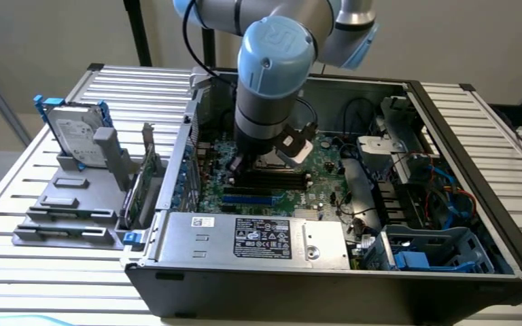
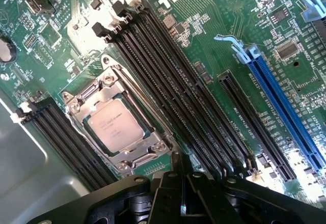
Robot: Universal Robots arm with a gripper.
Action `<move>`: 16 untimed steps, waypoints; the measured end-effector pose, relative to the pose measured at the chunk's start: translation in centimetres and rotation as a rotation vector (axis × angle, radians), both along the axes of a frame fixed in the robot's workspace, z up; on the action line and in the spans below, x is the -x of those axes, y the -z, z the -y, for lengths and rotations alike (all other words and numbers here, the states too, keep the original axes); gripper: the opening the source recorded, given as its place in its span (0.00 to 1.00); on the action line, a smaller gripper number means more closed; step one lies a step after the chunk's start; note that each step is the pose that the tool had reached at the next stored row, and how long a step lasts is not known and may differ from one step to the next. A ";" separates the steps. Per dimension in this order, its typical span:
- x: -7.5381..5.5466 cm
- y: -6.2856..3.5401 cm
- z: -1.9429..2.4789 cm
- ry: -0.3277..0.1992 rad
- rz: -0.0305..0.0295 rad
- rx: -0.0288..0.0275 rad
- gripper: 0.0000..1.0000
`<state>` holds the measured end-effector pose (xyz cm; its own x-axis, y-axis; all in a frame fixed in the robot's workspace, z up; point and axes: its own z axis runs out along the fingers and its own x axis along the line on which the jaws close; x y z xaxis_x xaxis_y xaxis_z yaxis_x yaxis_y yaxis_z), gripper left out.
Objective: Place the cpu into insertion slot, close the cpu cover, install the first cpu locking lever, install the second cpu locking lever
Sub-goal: 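Install the second cpu locking lever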
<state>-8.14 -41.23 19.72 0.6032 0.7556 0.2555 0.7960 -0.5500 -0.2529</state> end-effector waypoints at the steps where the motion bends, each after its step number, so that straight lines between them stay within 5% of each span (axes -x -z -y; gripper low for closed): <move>1: 0.0 -0.12 0.00 0.000 -0.0001 0.0001 0.11; 9: 0.3 -1.62 0.00 0.000 0.0000 0.0000 0.11; 16: 0.3 -1.66 0.00 0.000 -0.0001 -0.0001 0.11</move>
<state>-8.48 -41.23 21.38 0.6032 0.7556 0.2555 0.7960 -0.5499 -0.2529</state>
